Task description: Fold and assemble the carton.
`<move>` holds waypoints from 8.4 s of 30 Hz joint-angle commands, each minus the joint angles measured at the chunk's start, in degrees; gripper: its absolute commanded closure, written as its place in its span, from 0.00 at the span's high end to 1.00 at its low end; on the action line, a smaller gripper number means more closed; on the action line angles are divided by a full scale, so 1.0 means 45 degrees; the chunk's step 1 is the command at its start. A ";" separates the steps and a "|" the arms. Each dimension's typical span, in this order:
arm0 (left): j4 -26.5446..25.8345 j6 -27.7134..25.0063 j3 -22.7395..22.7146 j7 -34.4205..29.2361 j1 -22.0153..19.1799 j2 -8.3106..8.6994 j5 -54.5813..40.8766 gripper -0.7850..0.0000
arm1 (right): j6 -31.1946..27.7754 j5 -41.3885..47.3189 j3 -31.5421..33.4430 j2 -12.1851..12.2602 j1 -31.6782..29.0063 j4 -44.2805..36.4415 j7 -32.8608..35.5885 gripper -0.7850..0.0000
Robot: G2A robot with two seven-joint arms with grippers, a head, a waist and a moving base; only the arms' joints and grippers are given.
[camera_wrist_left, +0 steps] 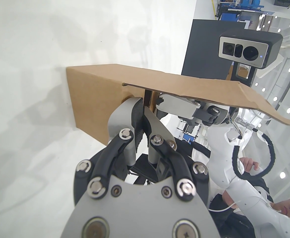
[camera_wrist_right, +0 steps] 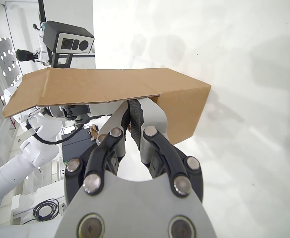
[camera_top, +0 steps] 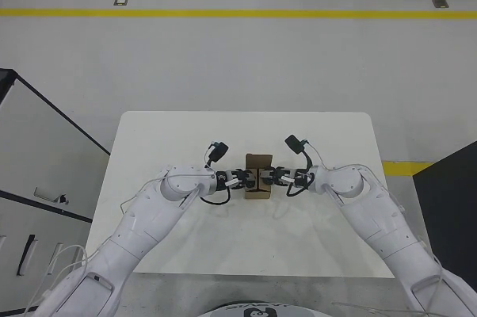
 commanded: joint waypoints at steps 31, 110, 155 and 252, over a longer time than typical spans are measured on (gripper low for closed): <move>0.0038 0.0023 -0.0013 -0.0053 0.0047 -0.0053 0.0106 0.00 | 0.0116 -0.0075 -0.0038 -0.0047 0.0015 0.0063 0.0095 0.00; -0.1274 -0.2778 -0.0657 -0.0213 0.1834 0.0451 -0.0607 1.00 | -0.3601 0.5836 -0.0040 -0.0818 0.2474 0.4189 0.1326 1.00; -0.0958 -0.3155 -0.2449 0.0007 0.2228 0.0793 -0.1354 0.00 | -0.2745 0.6393 0.1407 -0.0422 0.1147 0.2992 0.2828 1.00; 0.0819 -0.2486 -0.1267 0.1120 0.1859 0.0381 -0.1536 0.00 | -0.0934 -0.1820 -0.1021 -0.0329 0.4371 0.1469 0.4049 0.40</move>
